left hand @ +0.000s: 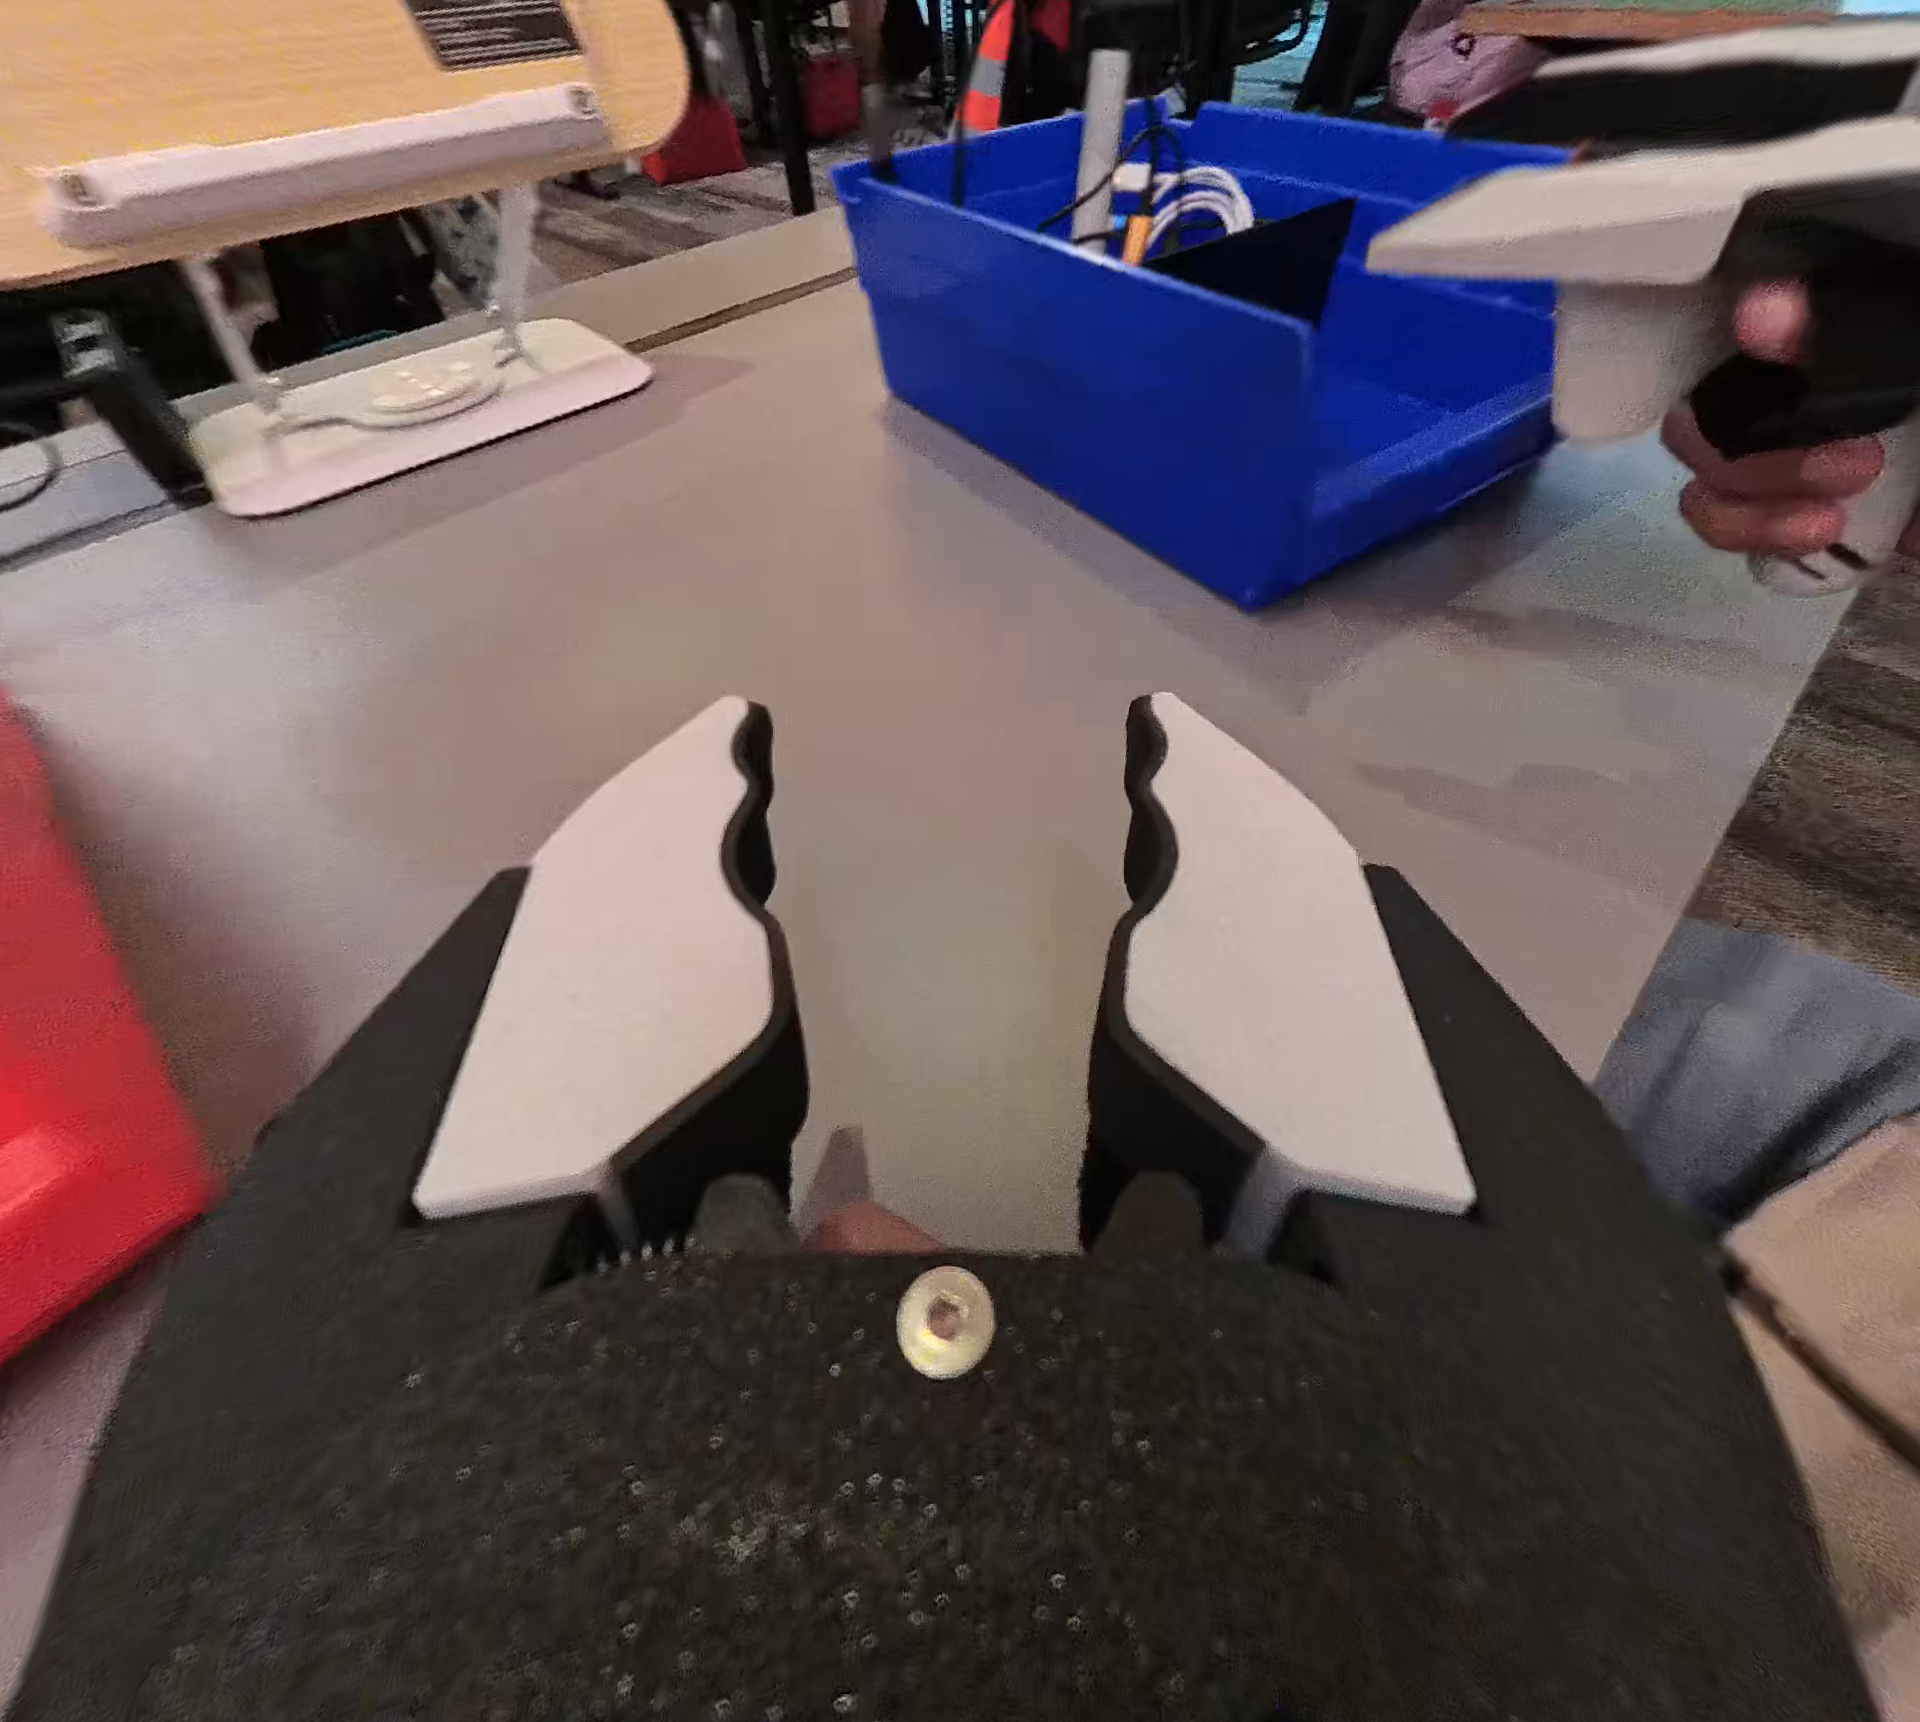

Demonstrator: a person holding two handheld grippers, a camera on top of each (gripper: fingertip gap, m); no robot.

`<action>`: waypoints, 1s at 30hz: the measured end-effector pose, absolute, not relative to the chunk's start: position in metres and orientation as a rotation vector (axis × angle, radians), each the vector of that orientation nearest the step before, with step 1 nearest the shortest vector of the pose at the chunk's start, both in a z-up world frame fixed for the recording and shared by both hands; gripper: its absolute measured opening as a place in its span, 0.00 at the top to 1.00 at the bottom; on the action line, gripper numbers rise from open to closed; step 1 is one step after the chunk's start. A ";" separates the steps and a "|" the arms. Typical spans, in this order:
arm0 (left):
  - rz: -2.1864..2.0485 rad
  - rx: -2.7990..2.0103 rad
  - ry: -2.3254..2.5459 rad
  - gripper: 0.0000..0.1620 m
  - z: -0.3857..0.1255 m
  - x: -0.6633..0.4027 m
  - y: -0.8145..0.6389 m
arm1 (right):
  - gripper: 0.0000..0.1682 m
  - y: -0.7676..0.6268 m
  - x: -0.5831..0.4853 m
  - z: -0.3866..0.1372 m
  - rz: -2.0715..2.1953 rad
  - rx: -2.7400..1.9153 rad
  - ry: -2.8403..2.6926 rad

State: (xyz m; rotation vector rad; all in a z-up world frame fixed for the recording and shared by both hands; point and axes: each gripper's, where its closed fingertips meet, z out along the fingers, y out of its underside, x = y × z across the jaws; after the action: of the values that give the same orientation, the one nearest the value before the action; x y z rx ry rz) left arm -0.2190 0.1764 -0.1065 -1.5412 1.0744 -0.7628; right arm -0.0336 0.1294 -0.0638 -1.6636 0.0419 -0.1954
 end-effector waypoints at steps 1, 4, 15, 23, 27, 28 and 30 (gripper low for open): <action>-0.769 -1.547 1.076 0.60 -0.107 -0.205 0.172 | 0.51 0.118 -0.009 -0.056 -0.267 -1.635 0.136; -0.826 -1.617 1.075 0.59 -0.109 -0.156 0.161 | 0.52 0.087 0.063 -0.058 -0.320 -1.602 0.405; -0.767 -1.854 1.004 0.90 -0.133 -0.048 0.179 | 0.77 0.090 0.099 -0.134 -0.232 -1.883 0.529; -0.517 -1.794 0.880 0.98 -0.114 -0.086 0.209 | 0.99 0.099 0.076 -0.114 -0.340 -1.844 0.612; -0.456 -1.760 0.793 0.98 -0.098 -0.129 0.225 | 0.99 0.125 0.040 -0.100 -0.317 -1.798 0.533; -0.431 -1.749 0.775 0.98 -0.093 -0.142 0.228 | 0.99 0.132 0.029 -0.097 -0.306 -1.790 0.516; -0.383 -1.735 0.730 0.98 -0.088 -0.170 0.235 | 0.98 0.149 0.007 -0.095 -0.269 -1.783 0.470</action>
State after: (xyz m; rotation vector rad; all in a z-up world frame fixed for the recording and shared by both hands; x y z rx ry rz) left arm -0.1697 0.2346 -0.0880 -1.7352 0.7297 -0.3832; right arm 0.0069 0.1492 -0.0951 -1.7827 0.4700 -0.2695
